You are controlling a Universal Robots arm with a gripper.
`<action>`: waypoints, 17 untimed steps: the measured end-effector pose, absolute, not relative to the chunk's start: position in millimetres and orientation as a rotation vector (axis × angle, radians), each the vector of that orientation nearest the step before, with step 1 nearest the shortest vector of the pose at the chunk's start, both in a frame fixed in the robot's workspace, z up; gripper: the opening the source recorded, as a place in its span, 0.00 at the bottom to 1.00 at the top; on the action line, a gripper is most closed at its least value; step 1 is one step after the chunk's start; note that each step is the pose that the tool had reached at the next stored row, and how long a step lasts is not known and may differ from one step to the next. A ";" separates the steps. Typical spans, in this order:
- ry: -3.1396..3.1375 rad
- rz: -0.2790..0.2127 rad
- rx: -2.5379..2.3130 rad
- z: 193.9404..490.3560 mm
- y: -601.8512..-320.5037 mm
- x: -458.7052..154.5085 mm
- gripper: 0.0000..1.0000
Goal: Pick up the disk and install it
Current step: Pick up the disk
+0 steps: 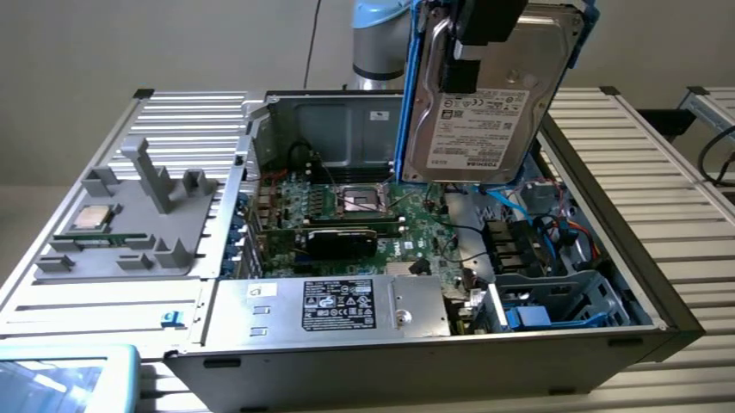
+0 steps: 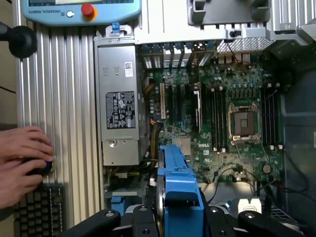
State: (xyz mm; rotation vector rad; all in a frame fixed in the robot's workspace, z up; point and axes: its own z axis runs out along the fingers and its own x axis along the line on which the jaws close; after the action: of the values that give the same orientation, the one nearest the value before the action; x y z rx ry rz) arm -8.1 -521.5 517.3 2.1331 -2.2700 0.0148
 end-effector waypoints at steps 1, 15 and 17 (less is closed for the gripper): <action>-2.269 0.017 2.132 517.5 -522.6 -5.5 0.37; -2.264 0.028 2.127 517.8 -548.5 26.2 0.37; -2.264 0.028 2.128 517.8 -551.8 32.7 0.37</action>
State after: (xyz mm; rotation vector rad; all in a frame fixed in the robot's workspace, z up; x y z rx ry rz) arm 32.7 -551.8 517.8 2.1275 -2.2641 0.0281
